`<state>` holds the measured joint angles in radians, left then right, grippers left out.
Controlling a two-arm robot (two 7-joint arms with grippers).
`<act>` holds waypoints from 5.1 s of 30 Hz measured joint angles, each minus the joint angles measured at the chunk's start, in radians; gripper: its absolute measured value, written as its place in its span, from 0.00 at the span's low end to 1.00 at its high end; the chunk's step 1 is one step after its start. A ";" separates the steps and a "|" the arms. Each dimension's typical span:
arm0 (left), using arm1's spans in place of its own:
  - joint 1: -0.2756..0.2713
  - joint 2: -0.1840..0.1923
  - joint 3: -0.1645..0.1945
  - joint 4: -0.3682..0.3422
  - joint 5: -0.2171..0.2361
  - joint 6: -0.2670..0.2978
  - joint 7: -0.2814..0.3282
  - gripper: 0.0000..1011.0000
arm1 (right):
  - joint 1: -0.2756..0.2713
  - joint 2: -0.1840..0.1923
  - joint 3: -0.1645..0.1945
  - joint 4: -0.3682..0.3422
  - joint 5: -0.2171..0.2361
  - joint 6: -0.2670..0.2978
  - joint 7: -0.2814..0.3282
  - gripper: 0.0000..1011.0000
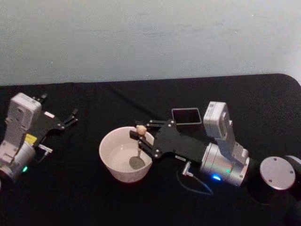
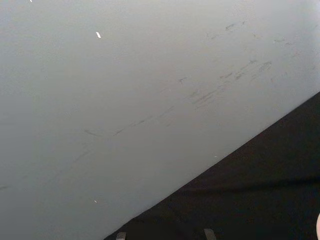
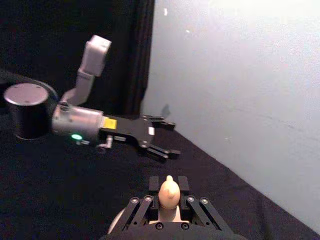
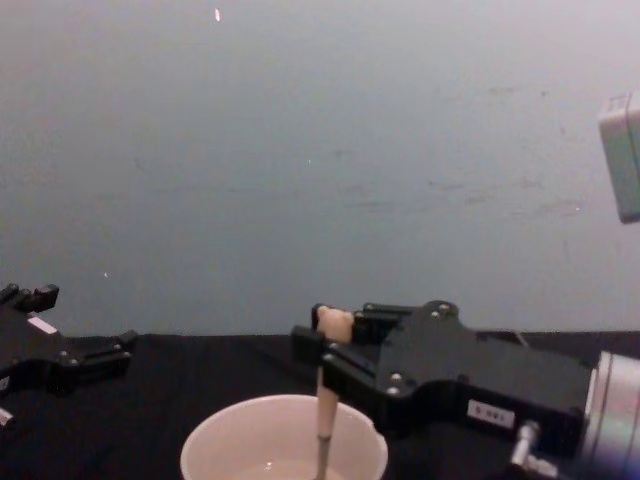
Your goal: Pick up the stirring spoon with one hand, stir inside the cup, then place it back in its original position.
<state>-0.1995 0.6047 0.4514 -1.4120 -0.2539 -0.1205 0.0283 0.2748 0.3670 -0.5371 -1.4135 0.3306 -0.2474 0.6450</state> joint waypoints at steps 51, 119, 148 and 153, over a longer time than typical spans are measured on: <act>0.000 0.000 0.000 0.000 0.000 0.000 0.000 0.99 | 0.001 -0.021 0.025 0.013 -0.003 0.015 -0.047 0.21; 0.000 0.000 0.000 0.000 0.000 0.000 0.000 0.99 | 0.023 0.012 0.121 -0.114 0.106 0.008 -0.048 0.21; 0.000 0.000 0.000 0.000 0.000 0.000 0.000 0.99 | -0.059 0.119 0.238 -0.181 0.128 0.072 -0.125 0.21; 0.000 0.000 0.000 0.000 0.000 0.000 0.000 0.99 | -0.059 0.109 0.232 -0.175 0.125 0.097 -0.137 0.21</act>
<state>-0.1995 0.6047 0.4514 -1.4120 -0.2539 -0.1205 0.0283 0.2162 0.4757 -0.3055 -1.5880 0.4552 -0.1505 0.5082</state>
